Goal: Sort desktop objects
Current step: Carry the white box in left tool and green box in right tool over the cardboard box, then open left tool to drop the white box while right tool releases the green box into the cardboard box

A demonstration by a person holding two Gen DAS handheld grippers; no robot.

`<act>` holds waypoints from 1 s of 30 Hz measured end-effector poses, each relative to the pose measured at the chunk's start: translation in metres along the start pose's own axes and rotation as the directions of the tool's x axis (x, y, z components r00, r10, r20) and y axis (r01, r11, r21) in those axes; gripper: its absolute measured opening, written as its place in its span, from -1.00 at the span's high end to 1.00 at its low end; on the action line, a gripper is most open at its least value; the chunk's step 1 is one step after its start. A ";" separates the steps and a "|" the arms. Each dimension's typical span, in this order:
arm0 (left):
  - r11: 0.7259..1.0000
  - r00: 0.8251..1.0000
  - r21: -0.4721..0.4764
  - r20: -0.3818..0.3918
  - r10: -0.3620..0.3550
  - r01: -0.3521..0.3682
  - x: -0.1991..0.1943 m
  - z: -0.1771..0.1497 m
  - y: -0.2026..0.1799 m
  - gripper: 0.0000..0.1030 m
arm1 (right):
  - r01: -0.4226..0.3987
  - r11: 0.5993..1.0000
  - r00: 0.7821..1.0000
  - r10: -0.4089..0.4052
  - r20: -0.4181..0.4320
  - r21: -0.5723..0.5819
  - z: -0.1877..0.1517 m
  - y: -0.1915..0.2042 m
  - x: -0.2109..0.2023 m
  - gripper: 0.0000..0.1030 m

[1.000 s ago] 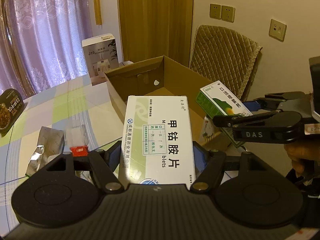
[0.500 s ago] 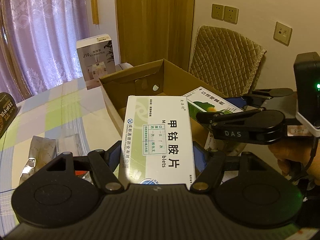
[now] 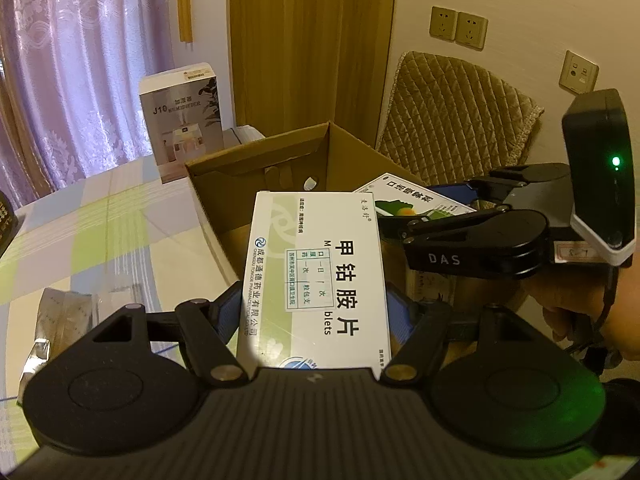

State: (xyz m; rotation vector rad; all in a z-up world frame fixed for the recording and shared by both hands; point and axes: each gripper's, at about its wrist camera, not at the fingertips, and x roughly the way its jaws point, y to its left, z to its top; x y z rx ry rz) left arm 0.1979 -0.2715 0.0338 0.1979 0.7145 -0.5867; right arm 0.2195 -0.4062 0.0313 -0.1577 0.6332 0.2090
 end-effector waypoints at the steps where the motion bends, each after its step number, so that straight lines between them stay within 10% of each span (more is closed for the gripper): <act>1: 1.000 1.000 0.001 0.000 -0.001 0.001 0.002 0.001 0.000 -0.31 | 0.001 1.000 1.000 -0.001 -0.005 -0.008 0.001 -0.001 0.003 -0.02; 30: 0.996 1.000 -0.091 -0.001 0.000 0.000 0.006 0.003 0.023 -0.31 | -0.059 0.998 0.995 0.062 -0.080 0.038 -0.007 -0.003 0.019 -0.03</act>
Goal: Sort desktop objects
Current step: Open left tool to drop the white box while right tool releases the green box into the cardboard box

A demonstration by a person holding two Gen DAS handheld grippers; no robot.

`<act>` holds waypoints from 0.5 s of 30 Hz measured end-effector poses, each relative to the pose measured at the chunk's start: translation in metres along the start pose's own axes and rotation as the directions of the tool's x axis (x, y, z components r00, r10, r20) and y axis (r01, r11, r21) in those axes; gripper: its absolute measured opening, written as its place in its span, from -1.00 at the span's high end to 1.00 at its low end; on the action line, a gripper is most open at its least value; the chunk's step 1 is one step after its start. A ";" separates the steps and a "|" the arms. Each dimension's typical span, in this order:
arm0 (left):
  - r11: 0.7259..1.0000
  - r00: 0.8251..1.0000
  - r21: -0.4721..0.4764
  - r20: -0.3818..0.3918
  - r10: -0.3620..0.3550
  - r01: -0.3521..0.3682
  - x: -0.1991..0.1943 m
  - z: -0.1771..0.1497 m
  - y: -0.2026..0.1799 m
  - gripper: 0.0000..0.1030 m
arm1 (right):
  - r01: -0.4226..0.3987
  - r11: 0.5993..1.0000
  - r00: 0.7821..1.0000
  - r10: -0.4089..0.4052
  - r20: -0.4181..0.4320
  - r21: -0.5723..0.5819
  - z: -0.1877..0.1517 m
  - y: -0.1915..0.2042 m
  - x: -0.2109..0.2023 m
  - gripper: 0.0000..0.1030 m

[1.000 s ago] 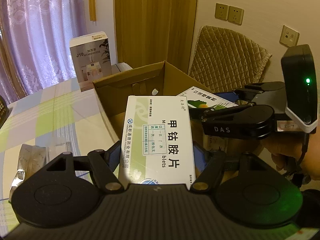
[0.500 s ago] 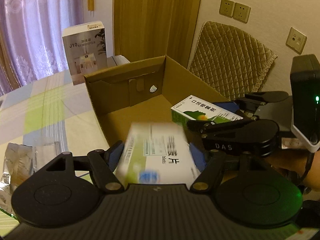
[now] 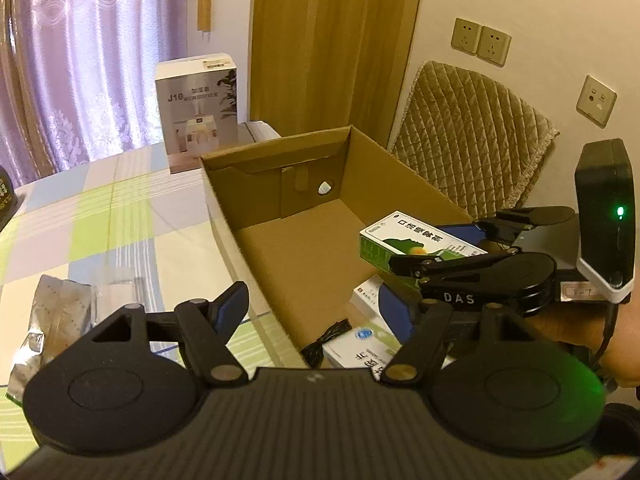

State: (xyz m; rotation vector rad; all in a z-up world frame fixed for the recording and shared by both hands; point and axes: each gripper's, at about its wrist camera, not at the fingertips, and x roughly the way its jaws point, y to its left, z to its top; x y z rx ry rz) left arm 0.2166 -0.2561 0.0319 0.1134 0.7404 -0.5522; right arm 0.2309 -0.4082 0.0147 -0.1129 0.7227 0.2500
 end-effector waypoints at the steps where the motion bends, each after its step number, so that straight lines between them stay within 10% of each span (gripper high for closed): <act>1: 1.000 1.000 -0.004 0.000 0.000 0.000 -0.001 -0.001 0.001 -0.31 | -0.003 1.000 1.000 0.003 0.000 0.003 0.000 0.001 -0.001 -0.03; 15: 0.999 1.000 -0.043 0.006 0.015 -0.015 -0.026 -0.018 0.011 -0.32 | -0.010 0.999 0.999 0.009 0.037 0.049 0.004 0.007 -0.030 -0.03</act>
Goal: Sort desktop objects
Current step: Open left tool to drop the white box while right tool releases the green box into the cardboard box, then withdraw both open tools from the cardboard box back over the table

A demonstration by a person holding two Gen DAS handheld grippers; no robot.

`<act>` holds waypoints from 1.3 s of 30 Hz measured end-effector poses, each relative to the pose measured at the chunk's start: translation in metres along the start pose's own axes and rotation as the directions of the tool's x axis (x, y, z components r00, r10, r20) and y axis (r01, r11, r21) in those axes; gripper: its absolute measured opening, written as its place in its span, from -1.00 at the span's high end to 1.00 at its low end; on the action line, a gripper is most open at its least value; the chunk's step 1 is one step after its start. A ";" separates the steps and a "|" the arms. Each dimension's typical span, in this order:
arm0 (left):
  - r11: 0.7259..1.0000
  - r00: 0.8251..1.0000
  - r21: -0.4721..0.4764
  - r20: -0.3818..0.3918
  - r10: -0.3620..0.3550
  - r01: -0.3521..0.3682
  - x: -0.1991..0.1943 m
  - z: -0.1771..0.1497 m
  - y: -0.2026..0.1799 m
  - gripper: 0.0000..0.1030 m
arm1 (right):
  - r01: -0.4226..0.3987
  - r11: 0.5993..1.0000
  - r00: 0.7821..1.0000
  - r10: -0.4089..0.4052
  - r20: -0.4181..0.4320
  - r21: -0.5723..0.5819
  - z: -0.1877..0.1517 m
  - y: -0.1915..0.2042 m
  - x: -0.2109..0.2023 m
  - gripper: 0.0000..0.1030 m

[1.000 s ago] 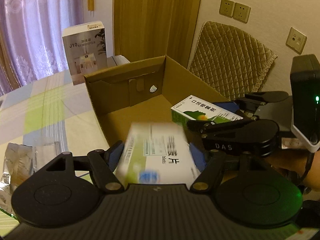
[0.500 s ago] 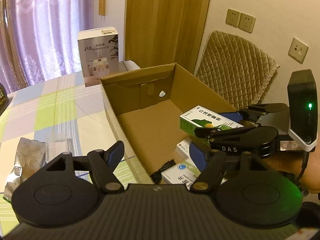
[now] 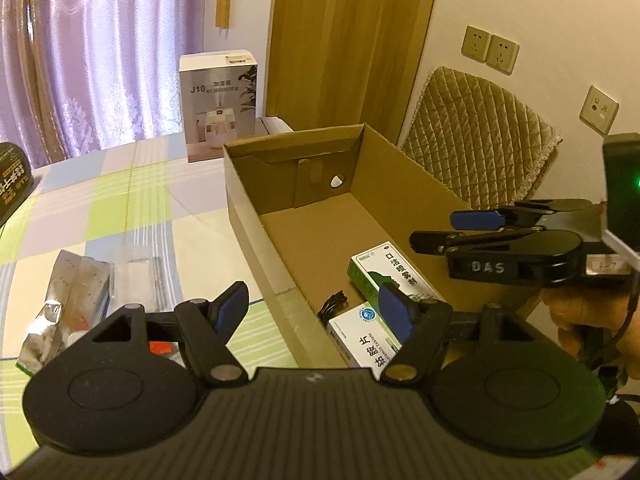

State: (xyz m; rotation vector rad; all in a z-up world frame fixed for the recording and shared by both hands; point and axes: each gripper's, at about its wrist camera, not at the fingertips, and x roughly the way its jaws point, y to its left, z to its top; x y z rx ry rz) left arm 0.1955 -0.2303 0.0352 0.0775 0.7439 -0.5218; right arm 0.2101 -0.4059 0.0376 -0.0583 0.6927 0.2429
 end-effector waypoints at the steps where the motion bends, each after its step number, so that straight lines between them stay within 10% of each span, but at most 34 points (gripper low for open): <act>1: 1.000 1.000 -0.002 0.001 0.001 -0.001 -0.003 -0.002 0.001 -0.32 | -0.001 1.000 1.000 0.000 0.002 0.005 0.000 0.001 -0.004 -0.03; 39: 0.954 0.981 -0.232 0.004 0.196 -0.190 -0.140 -0.119 0.095 -0.47 | -0.083 0.995 0.996 0.082 -0.024 -0.049 -0.062 0.125 -0.107 -0.79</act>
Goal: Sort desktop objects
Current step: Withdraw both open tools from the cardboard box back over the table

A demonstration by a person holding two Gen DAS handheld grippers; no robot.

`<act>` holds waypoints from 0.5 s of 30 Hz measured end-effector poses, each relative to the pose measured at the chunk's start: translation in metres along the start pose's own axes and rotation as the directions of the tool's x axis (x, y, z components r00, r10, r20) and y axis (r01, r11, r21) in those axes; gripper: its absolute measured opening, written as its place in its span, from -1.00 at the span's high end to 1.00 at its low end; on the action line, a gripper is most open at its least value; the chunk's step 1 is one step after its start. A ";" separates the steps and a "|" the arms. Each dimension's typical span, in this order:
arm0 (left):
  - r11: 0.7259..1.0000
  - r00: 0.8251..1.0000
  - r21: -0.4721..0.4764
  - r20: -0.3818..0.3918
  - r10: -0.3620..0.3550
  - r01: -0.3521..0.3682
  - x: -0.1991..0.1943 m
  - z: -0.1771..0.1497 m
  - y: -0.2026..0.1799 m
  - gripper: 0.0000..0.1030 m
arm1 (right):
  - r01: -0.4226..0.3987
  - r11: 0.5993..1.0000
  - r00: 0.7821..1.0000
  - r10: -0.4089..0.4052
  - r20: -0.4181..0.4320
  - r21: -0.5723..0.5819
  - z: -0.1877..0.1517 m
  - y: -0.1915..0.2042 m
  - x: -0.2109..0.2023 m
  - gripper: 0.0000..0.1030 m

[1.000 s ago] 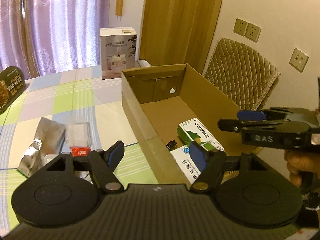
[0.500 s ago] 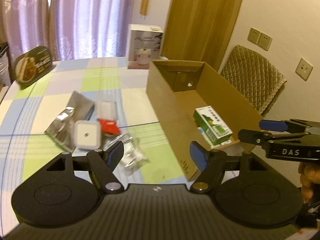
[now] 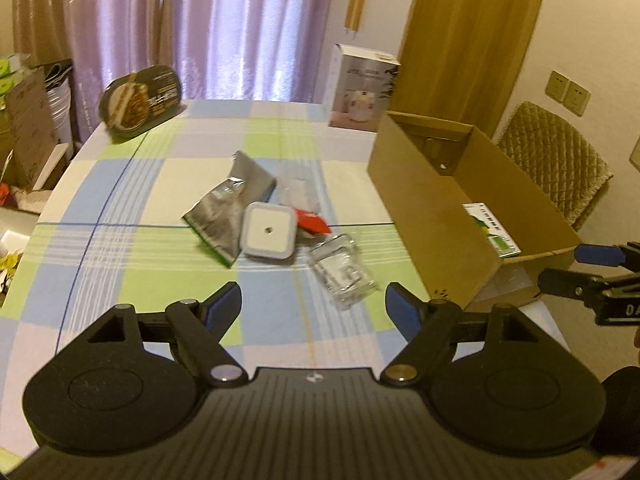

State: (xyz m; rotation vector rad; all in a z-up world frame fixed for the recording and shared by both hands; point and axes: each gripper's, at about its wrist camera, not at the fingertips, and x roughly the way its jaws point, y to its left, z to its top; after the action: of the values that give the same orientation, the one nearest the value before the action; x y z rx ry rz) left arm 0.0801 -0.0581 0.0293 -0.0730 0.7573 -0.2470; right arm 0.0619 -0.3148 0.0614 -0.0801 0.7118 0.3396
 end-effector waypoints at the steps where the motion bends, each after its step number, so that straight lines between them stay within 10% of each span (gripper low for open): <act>1: 1.000 1.000 -0.004 -0.001 0.002 -0.002 0.000 -0.001 0.003 -0.48 | -0.005 1.000 1.000 0.005 -0.004 -0.006 -0.001 0.003 0.000 -0.79; 15: 0.999 1.000 -0.037 -0.019 0.023 -0.024 0.000 -0.015 0.028 -0.59 | -0.041 0.995 0.997 0.035 -0.062 -0.094 -0.004 0.041 0.017 -0.90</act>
State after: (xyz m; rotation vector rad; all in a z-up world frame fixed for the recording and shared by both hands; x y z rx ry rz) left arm 0.0753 -0.0306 0.0144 -0.0973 0.7806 -0.2116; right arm 0.0579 -0.2724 0.0494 -0.1676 0.7576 0.4091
